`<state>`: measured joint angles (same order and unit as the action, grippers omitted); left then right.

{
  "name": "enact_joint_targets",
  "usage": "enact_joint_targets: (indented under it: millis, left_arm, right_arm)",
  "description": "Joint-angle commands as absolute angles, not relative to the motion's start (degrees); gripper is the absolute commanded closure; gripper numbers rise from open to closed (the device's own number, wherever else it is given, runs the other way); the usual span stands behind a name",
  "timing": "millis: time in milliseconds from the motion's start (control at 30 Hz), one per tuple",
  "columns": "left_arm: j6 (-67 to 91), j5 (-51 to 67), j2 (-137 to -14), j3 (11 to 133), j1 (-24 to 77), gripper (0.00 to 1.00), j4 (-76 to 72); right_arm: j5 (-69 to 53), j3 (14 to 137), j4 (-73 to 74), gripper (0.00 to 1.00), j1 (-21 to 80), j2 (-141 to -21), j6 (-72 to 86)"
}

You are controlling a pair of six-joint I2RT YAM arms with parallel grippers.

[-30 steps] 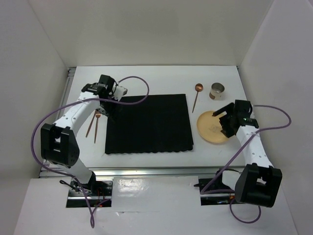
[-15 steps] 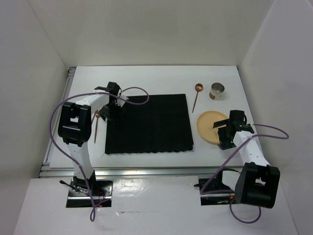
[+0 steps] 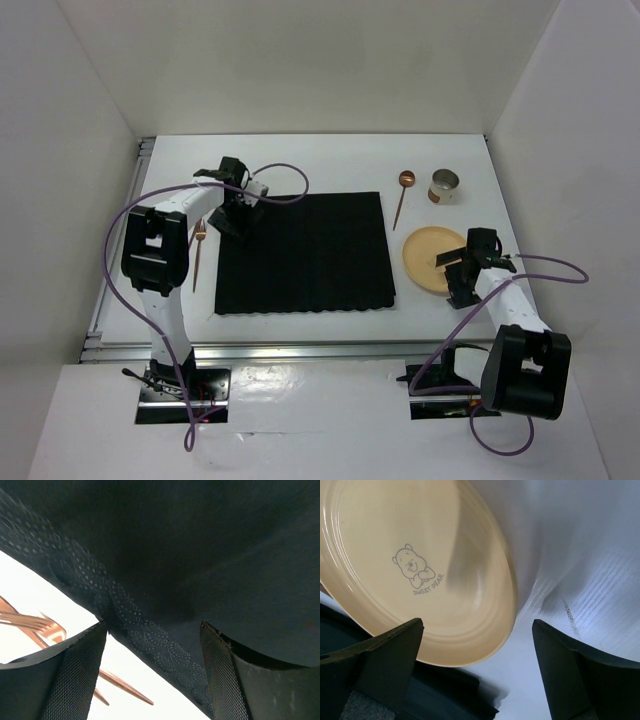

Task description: Set the dinner table for one person

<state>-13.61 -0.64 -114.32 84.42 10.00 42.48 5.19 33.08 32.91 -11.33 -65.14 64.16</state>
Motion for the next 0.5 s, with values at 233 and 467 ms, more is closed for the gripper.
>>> enact_joint_targets:
  millis: [233,467]
  left_arm:
    - [-14.68,5.71,-116.81,90.35,10.11,0.20,43.51]
    - [-13.54,3.78,-119.17,91.67,10.11,0.20,43.51]
  right_arm:
    - [8.17,32.34,28.48,0.03,-11.34,-66.62,59.77]
    - [8.17,32.34,29.00,0.03,-11.34,-66.62,59.24]
